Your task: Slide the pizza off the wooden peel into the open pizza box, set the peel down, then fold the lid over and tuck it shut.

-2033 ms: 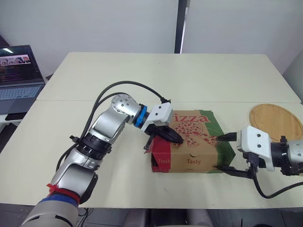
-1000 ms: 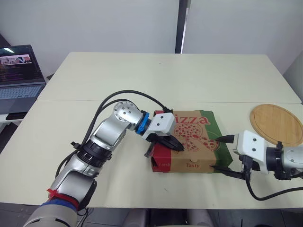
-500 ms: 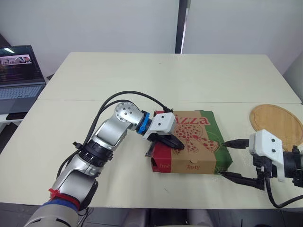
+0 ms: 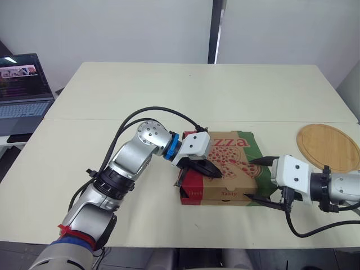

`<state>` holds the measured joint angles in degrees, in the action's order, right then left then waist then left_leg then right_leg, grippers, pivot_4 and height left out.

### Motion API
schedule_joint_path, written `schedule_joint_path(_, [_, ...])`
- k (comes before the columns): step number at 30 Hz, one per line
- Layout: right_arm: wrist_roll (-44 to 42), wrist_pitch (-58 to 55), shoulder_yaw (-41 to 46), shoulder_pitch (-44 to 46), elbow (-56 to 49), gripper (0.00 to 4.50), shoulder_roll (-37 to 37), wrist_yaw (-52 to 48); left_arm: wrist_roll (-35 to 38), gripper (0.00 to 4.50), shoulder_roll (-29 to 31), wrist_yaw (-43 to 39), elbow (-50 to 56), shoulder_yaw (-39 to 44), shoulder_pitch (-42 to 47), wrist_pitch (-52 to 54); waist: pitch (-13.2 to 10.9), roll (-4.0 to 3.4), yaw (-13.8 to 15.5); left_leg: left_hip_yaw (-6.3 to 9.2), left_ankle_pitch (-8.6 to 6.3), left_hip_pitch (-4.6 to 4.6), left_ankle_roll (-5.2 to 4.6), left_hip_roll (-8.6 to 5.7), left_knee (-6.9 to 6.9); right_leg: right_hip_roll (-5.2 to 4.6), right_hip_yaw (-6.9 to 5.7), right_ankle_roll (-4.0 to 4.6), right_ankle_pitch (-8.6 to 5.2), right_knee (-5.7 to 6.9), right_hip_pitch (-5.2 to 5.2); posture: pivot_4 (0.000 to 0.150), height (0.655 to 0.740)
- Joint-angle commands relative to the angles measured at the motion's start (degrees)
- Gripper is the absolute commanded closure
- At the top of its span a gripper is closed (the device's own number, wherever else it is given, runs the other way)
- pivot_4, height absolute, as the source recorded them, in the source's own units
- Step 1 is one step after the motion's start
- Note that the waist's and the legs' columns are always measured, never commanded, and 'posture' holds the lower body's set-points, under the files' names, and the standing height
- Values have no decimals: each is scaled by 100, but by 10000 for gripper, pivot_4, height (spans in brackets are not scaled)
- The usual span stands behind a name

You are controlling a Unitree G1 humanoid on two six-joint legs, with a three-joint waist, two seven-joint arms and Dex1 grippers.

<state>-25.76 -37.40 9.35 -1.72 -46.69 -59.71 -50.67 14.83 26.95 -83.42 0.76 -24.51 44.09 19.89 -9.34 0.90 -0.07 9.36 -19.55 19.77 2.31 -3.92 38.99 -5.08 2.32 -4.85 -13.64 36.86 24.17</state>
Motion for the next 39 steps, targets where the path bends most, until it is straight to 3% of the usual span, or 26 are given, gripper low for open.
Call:
schedule_joint_path(1, [-237,-198,139,156,-158,184,47,81,73,45000,26,-46,260,34,62,-8,0,0,0,0,0,0,0,0,0,0,0,0,0,0,0,1500,7400])
schedule_joint_path(5, [163,-74,-110,281,1,184,-22,223,81,45000,15,-31,291,16,46,23,0,0,0,0,0,-1,0,0,0,0,0,0,0,1,0,1500,7400])
schedule_joint_path(11, [59,-188,-148,451,-23,184,66,263,93,45000,23,-49,243,37,98,44,0,0,0,-1,0,0,0,0,0,0,0,0,0,1,0,1500,7400])
schedule_joint_path(29, [733,-35,-610,133,49,184,224,526,-410,45000,158,-85,218,-388,-230,-351,1,-1,0,-1,0,-1,0,0,0,1,0,0,0,1,0,1500,7400])
schedule_joint_path(38, [-984,-791,801,-80,-221,184,461,108,-486,45000,102,-19,88,-345,-189,-419,0,-1,5,0,0,-1,-1,1,0,1,0,0,0,2,-1,1500,7400])
schedule_joint_path(39, [-1040,-833,806,-43,-213,1907,507,192,-491,45000,96,-14,75,-342,-182,-428,0,-1,5,0,0,-1,-1,1,0,1,0,0,0,2,-1,1500,7400])
